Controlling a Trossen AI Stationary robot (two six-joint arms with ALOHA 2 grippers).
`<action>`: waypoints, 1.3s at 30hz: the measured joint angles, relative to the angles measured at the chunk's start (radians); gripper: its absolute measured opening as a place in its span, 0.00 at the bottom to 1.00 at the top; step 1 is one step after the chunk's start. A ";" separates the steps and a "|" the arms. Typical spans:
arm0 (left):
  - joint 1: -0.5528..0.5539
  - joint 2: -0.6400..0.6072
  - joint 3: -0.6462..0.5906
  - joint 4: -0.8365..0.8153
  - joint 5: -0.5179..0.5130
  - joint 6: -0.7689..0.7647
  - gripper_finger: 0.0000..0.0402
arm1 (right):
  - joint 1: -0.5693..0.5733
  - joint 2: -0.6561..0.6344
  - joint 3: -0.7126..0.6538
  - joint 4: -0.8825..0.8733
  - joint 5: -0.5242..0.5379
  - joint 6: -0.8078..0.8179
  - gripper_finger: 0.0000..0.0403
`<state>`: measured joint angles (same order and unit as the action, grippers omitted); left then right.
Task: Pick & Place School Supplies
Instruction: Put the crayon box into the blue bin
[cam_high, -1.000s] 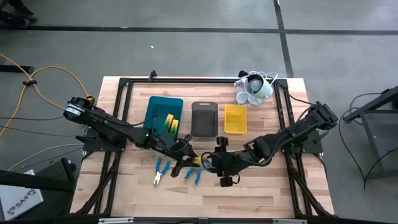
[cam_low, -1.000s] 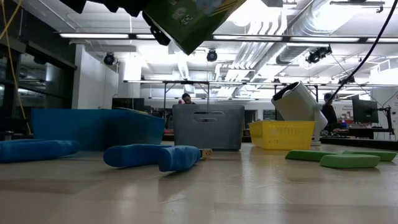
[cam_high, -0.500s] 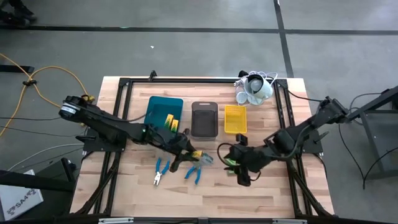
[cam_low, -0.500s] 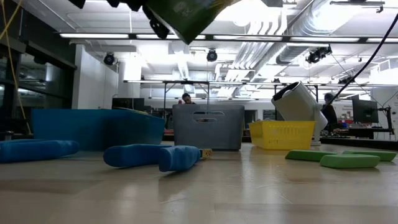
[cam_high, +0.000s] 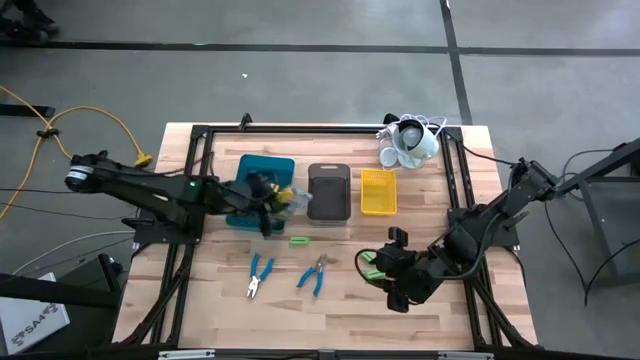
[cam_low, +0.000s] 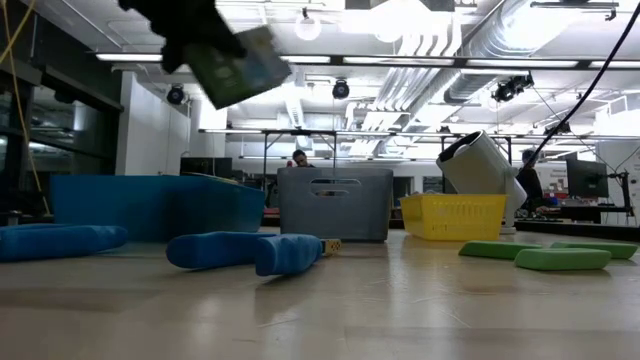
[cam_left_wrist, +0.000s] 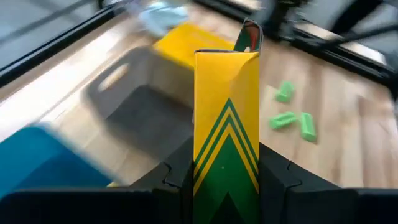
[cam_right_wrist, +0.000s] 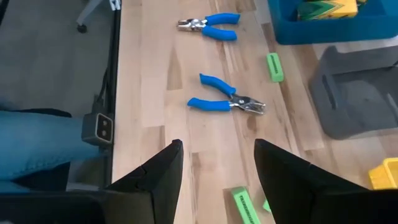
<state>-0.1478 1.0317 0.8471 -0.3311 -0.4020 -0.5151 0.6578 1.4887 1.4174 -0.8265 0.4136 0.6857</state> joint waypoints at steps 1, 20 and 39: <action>0.010 -0.019 0.000 -0.044 -0.016 -0.045 0.26 | 0.001 0.000 0.000 0.001 0.004 0.000 0.47; 0.193 -0.013 0.000 -0.482 -0.183 -0.538 0.26 | 0.002 0.005 0.001 -0.002 -0.001 -0.035 0.47; 0.218 0.363 0.001 -0.523 -0.145 -0.698 0.26 | 0.030 0.005 0.001 -0.002 0.004 -0.028 0.47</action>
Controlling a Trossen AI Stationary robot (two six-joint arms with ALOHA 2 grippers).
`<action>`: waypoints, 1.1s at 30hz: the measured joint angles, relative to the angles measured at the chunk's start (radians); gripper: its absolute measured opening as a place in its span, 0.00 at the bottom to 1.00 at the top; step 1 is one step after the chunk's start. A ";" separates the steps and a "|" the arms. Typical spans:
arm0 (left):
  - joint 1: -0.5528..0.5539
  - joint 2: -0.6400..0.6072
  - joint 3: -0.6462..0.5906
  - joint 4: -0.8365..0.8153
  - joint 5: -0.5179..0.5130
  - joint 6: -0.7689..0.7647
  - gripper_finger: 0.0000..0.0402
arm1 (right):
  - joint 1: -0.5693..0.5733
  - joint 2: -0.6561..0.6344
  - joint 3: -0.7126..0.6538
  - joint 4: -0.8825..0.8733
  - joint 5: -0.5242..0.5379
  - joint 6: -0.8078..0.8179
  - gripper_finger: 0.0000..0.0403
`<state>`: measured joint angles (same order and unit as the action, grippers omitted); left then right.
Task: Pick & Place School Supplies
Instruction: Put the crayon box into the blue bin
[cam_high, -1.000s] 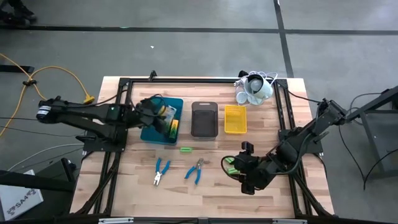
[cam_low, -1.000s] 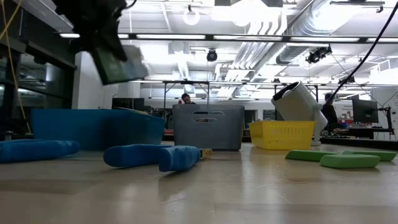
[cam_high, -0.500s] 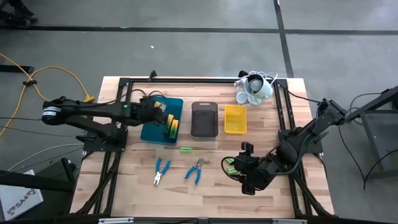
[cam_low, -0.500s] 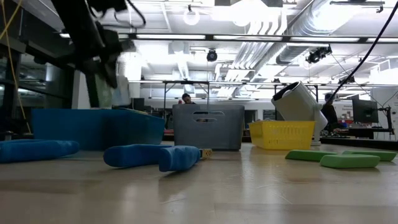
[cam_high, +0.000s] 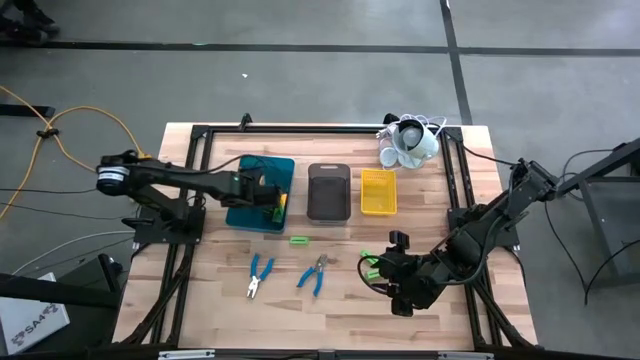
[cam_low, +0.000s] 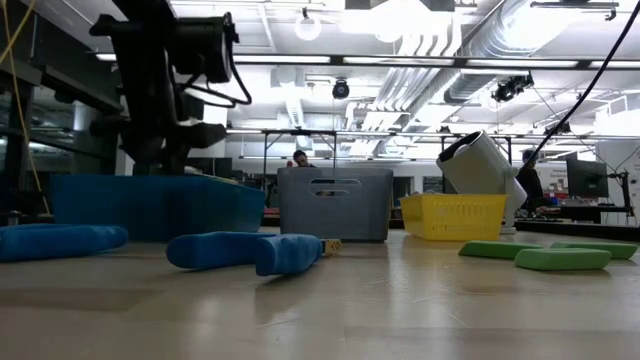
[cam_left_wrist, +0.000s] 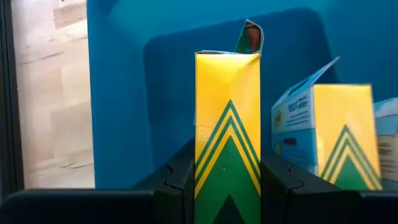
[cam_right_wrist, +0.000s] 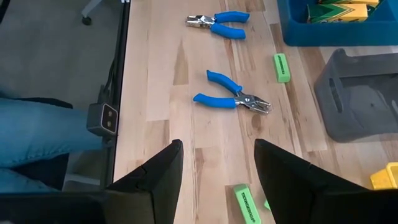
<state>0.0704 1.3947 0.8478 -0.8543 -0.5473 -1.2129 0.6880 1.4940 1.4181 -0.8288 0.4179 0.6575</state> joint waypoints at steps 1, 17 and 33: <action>0.000 0.007 0.000 0.000 0.001 -0.005 0.26 | 0.000 0.000 0.000 -0.001 0.000 0.000 0.47; 0.000 0.010 0.000 0.029 0.062 -0.045 0.30 | 0.000 0.001 0.000 -0.001 -0.001 0.001 0.47; 0.000 0.010 0.000 0.028 0.061 0.013 0.31 | 0.000 0.001 0.000 0.000 -0.006 0.002 0.47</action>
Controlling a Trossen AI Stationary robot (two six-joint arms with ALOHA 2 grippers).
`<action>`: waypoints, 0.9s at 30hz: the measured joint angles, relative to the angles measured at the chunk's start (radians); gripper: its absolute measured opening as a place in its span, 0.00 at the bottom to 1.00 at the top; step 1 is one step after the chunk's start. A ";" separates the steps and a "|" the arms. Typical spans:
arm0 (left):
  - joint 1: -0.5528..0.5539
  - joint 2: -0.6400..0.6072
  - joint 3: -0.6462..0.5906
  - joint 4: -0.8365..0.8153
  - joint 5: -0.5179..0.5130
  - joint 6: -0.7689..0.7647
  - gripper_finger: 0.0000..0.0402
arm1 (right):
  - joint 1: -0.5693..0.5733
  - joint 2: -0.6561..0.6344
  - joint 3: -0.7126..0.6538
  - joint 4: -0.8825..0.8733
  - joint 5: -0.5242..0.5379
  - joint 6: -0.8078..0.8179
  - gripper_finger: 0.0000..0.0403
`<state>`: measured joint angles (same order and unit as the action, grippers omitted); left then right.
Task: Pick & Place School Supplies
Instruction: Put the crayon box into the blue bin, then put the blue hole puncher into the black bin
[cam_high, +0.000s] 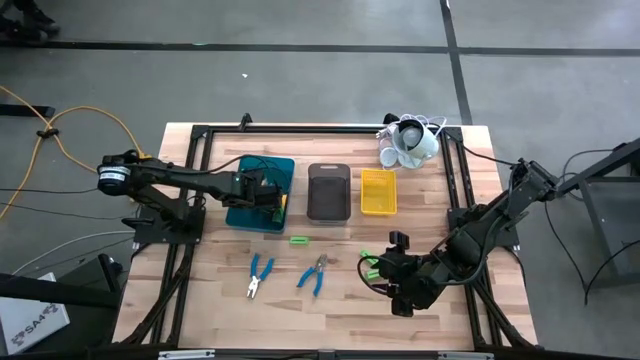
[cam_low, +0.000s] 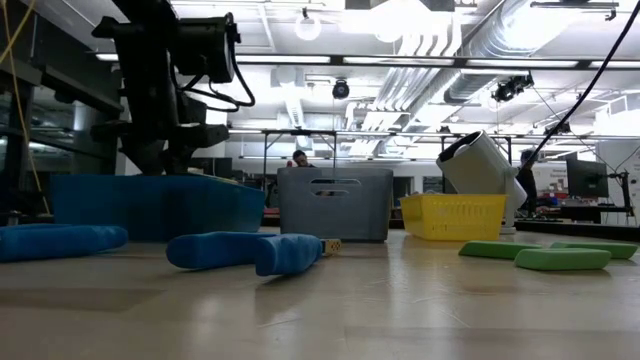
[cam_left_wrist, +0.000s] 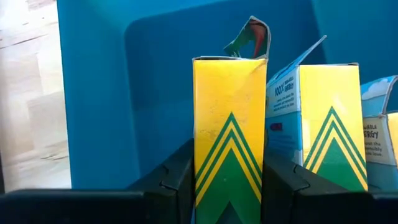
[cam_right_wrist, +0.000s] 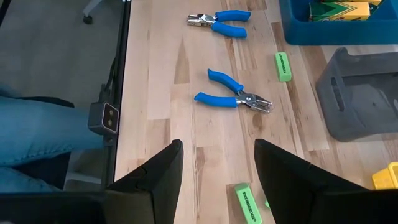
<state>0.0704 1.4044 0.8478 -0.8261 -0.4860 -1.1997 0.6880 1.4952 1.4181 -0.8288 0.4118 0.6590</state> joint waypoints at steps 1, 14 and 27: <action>0.000 0.000 0.000 0.000 -0.002 0.004 0.31 | 0.000 0.000 0.000 0.000 0.000 0.000 0.47; 0.020 0.000 0.000 0.000 -0.013 0.043 0.42 | 0.000 0.000 0.000 0.000 -0.009 0.000 0.47; 0.026 0.000 0.002 -0.001 -0.008 0.078 0.47 | 0.000 0.000 0.000 0.001 -0.022 0.000 0.47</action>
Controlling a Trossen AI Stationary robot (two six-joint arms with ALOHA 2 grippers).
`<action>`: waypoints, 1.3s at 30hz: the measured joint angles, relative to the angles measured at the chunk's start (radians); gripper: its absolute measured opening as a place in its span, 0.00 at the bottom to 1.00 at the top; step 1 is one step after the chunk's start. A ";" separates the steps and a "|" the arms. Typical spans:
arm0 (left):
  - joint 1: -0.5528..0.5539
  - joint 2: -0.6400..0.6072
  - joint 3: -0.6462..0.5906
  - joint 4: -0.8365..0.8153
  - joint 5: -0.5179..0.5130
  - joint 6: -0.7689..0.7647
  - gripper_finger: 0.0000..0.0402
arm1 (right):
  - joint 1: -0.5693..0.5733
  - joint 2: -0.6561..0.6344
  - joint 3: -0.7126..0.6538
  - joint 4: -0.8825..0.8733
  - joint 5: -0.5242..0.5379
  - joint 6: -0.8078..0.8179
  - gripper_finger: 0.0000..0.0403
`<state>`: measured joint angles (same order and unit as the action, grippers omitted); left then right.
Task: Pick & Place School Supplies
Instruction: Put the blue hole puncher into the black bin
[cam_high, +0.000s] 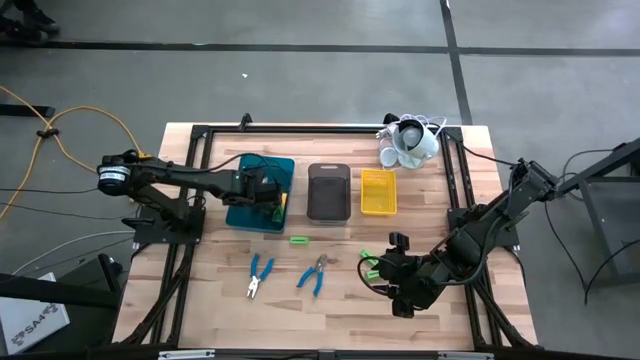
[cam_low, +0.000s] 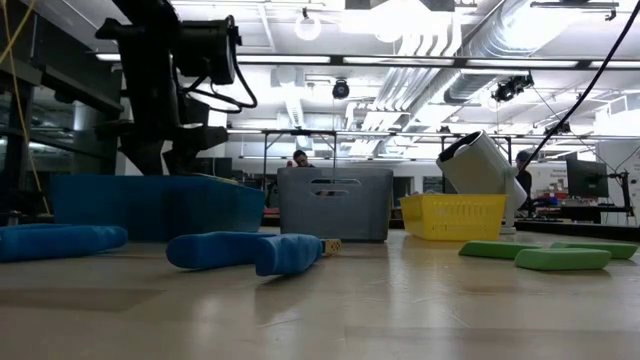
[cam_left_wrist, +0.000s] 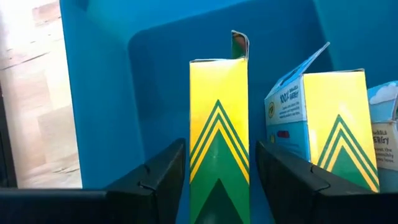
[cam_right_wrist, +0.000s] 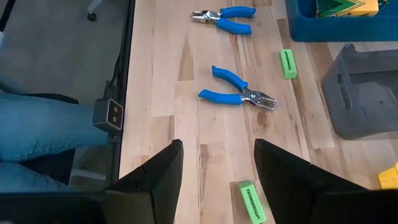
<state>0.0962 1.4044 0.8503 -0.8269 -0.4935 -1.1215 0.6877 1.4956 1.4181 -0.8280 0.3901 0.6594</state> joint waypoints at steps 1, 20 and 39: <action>0.003 0.000 0.004 0.000 0.001 0.006 0.47 | 0.000 0.000 0.000 0.000 0.000 0.000 0.47; 0.125 -0.150 0.159 -0.048 -0.009 0.287 0.47 | 0.000 0.000 0.000 0.002 0.000 0.000 0.47; -0.175 -0.331 0.160 0.011 0.189 0.470 0.47 | -0.061 0.136 0.000 0.025 -0.099 -0.192 0.47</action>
<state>-0.0785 1.0730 1.0107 -0.8158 -0.3046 -0.6514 0.6266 1.6318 1.4185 -0.8033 0.2913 0.4670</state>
